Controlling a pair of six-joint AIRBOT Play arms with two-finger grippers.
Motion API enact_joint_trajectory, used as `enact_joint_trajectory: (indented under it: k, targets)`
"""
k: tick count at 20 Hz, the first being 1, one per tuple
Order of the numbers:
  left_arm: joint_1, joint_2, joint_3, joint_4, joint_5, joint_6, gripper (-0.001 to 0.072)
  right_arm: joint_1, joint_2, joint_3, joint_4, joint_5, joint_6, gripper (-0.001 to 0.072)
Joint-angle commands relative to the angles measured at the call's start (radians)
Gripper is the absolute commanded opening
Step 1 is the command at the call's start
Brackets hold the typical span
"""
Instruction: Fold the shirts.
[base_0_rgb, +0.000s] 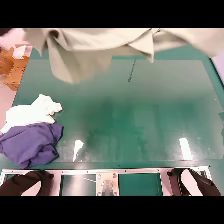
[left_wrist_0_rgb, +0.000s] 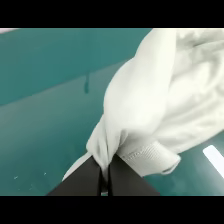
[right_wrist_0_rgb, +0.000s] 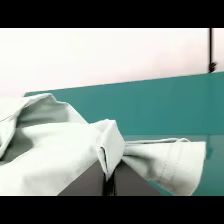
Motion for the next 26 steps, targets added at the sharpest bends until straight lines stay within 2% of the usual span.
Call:
enact_joint_trajectory:
  k: [1, 4, 7, 10, 12, 14, 17, 19, 20, 21, 22, 24, 26]
  targets:
    - [0.005, -0.003, 0.027, 0.039, -0.118, -0.021, 0.0027, 0.0, 0.064, -0.001, -0.119, 0.093, 0.082, 0.0018]
    - [0.005, -0.006, -0.147, 0.028, -0.156, -0.026, 0.0028, 0.003, 0.06, -0.167, -0.112, 0.157, 0.081, 0.0018]
    - [0.005, -0.014, -0.429, 0.022, -0.043, -0.025, 0.0027, 0.003, 0.06, -0.485, -0.112, 0.142, 0.073, 0.002]
    - [0.005, -0.09, -0.714, -0.075, 0.182, 0.042, 0.0028, 0.003, 0.043, -0.86, -0.099, -0.067, 0.024, 0.002]
    - [0.005, -0.226, -0.811, -0.214, 0.304, 0.149, 0.0028, 0.003, -0.037, -1.035, -0.052, -0.176, -0.032, 0.002]
    - [0.005, -0.416, -0.788, -0.296, 0.323, 0.244, 0.0027, 0.003, -0.177, -1.096, 0.019, -0.224, -0.097, 0.002]
    - [0.005, -0.674, -0.615, -0.304, 0.287, 0.265, 0.0028, 0.003, -0.404, -1.043, 0.089, -0.239, -0.158, 0.0027]
    - [0.005, -0.756, -0.484, -0.278, 0.293, 0.256, 0.0028, 0.003, -0.53, -0.96, 0.099, -0.238, -0.171, 0.0181]
    - [0.011, -0.768, -0.423, -0.235, 0.294, 0.23, 0.0127, -0.001, -0.567, -0.917, 0.098, -0.23, -0.171, 0.0299]
    - [0.023, -0.765, -0.362, -0.182, 0.278, 0.201, 0.0544, -0.008, -0.587, -0.871, 0.091, -0.201, -0.17, 0.0382]
    - [0.044, -0.76, -0.303, -0.124, 0.24, 0.147, 0.0685, -0.021, -0.586, -0.834, 0.084, -0.166, -0.17, 0.0382]
    - [0.106, -0.76, -0.191, -0.069, 0.069, 0.111, 0.0679, -0.061, -0.566, -0.776, 0.068, -0.07, -0.17, 0.0382]
    - [0.173, -0.76, -0.172, -0.115, -0.075, 0.102, 0.0679, -0.097, -0.524, -0.784, 0.021, -0.018, -0.169, 0.0382]
